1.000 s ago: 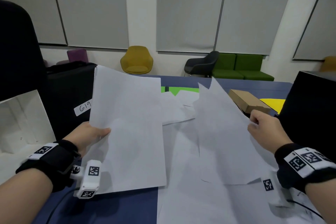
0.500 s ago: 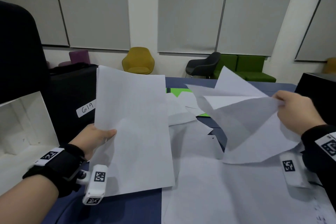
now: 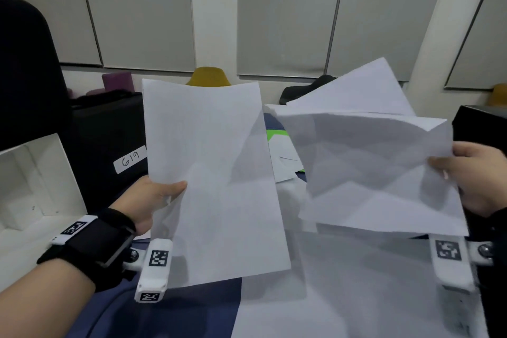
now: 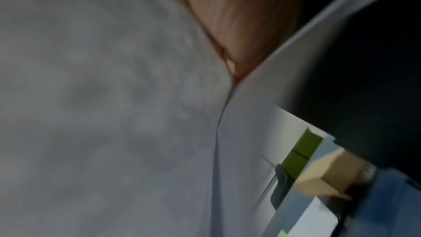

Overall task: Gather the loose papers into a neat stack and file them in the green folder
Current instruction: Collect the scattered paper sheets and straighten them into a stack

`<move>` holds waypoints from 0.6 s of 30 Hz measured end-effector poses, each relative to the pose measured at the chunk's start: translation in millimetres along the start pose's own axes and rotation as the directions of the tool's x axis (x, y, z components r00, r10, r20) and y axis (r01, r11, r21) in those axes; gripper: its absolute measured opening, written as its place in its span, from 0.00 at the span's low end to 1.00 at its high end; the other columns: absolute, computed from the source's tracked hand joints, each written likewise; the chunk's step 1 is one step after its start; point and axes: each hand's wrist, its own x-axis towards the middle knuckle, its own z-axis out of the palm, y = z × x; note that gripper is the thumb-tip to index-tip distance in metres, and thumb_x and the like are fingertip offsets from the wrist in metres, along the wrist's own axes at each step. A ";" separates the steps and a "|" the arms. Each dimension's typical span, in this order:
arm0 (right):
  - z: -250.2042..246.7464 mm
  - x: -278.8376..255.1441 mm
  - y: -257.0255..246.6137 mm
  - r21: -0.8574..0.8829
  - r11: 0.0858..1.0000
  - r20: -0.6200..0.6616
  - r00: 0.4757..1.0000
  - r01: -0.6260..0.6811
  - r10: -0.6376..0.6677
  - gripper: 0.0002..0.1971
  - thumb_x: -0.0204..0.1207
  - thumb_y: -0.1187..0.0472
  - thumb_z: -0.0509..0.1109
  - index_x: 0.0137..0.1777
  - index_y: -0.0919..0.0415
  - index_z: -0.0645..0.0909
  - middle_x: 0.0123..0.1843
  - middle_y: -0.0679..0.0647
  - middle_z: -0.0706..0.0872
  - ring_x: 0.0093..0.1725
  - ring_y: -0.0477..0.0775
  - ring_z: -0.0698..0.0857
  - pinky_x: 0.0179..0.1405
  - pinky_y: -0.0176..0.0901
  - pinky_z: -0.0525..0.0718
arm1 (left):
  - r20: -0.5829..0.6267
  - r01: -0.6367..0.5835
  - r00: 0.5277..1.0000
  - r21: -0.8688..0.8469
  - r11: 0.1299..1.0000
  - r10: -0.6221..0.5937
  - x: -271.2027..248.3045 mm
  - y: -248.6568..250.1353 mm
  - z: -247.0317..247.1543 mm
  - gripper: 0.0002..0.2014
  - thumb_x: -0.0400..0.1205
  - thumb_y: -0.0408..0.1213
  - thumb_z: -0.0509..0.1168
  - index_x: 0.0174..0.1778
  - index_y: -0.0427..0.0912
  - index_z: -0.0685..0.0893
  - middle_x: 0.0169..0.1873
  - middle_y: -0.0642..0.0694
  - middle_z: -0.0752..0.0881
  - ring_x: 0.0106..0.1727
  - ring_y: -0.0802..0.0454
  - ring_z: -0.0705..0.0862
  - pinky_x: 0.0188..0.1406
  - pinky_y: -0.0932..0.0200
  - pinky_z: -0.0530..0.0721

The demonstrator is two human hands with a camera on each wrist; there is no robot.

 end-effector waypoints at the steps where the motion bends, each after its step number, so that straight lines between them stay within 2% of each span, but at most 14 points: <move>1: 3.1 -4.5 5.5 0.048 0.998 0.026 0.999 -0.046 0.045 0.08 0.78 0.74 0.66 0.48 0.64 0.84 0.33 0.56 0.92 0.32 0.58 0.91 0.28 0.47 0.90 | 0.003 0.002 1.000 0.001 1.000 -0.002 -0.2 1.6 -0.6 0.14 0.81 0.22 0.61 0.60 0.31 0.84 0.54 0.36 0.90 0.50 0.42 0.90 0.58 0.44 0.82; 3: 13.0 -15.6 17.6 0.000 0.997 0.069 0.995 -0.074 0.074 0.05 0.80 0.72 0.65 0.46 0.67 0.83 0.28 0.56 0.90 0.22 0.50 0.87 0.21 0.43 0.87 | -0.003 0.012 1.000 -0.005 1.000 -0.012 0.7 3.6 -3.5 0.15 0.81 0.23 0.61 0.63 0.30 0.83 0.58 0.33 0.88 0.55 0.38 0.87 0.64 0.42 0.80; 5: 23.7 -18.7 33.8 -0.115 0.992 0.037 0.998 -0.051 0.056 0.05 0.80 0.70 0.67 0.44 0.66 0.82 0.34 0.63 0.89 0.21 0.50 0.85 0.29 0.47 0.84 | -0.015 0.021 1.000 -0.008 1.000 -0.021 1.9 4.1 -6.9 0.16 0.81 0.24 0.61 0.64 0.29 0.82 0.60 0.32 0.87 0.57 0.36 0.86 0.66 0.40 0.79; 7: 31.7 -14.3 48.1 -0.186 0.982 0.009 1.000 -0.028 0.030 0.05 0.80 0.67 0.68 0.42 0.65 0.82 0.44 0.69 0.88 0.31 0.58 0.86 0.42 0.57 0.85 | -0.032 0.027 0.999 -0.005 1.000 -0.028 2.2 2.4 -8.8 0.16 0.82 0.23 0.61 0.66 0.29 0.81 0.61 0.31 0.86 0.59 0.36 0.85 0.68 0.39 0.77; 9: 40.3 -12.2 51.0 -0.231 0.973 0.015 1.000 0.001 0.002 0.06 0.81 0.65 0.67 0.42 0.64 0.81 0.46 0.68 0.88 0.39 0.63 0.86 0.48 0.62 0.85 | -0.037 0.030 0.999 -0.004 1.000 -0.030 1.8 -0.8 -9.8 0.16 0.82 0.22 0.60 0.66 0.29 0.81 0.60 0.32 0.86 0.56 0.37 0.87 0.65 0.40 0.79; 10: 44.0 -10.8 50.4 -0.283 0.959 0.032 0.999 0.030 -0.022 0.07 0.81 0.64 0.66 0.42 0.64 0.80 0.44 0.65 0.87 0.40 0.64 0.85 0.46 0.59 0.85 | -0.037 0.032 0.999 -0.004 0.999 -0.032 1.3 -2.1 -9.8 0.15 0.82 0.22 0.60 0.65 0.29 0.82 0.59 0.32 0.87 0.53 0.38 0.89 0.61 0.42 0.81; 12: 48.4 -7.6 47.2 -0.447 0.888 0.079 0.993 0.110 -0.083 0.10 0.80 0.63 0.67 0.40 0.69 0.78 0.37 0.62 0.84 0.35 0.61 0.82 0.36 0.49 0.79 | -0.042 0.036 0.998 -0.007 0.999 -0.036 1.7 -5.6 -10.1 0.15 0.82 0.22 0.60 0.63 0.30 0.83 0.57 0.33 0.88 0.47 0.41 0.91 0.55 0.45 0.83; 14: 51.4 -7.8 42.5 -0.601 0.775 0.132 0.980 0.196 -0.146 0.12 0.77 0.65 0.68 0.35 0.72 0.77 0.32 0.63 0.81 0.30 0.57 0.76 0.29 0.44 0.70 | -0.051 0.043 0.998 -0.014 0.999 -0.044 2.9 -8.8 -10.6 0.15 0.82 0.22 0.60 0.64 0.30 0.82 0.58 0.32 0.88 0.49 0.40 0.90 0.54 0.46 0.83; 16: 53.2 -6.7 42.8 -0.673 0.708 0.182 0.976 0.214 -0.122 0.11 0.76 0.66 0.68 0.32 0.69 0.78 0.31 0.62 0.81 0.30 0.56 0.77 0.28 0.43 0.70 | -0.048 0.056 0.997 -0.017 0.998 -0.056 2.6 -11.7 -9.9 0.15 0.82 0.22 0.60 0.65 0.29 0.82 0.59 0.31 0.87 0.54 0.37 0.88 0.56 0.45 0.83; 18: 53.0 -4.0 46.9 -0.702 0.691 0.197 0.979 0.173 -0.045 0.08 0.76 0.66 0.67 0.35 0.65 0.80 0.34 0.60 0.83 0.34 0.57 0.81 0.32 0.44 0.75 | -0.043 0.065 0.997 -0.017 0.998 -0.066 1.7 -14.0 -8.0 0.15 0.83 0.22 0.60 0.65 0.30 0.82 0.59 0.32 0.87 0.53 0.38 0.88 0.56 0.45 0.83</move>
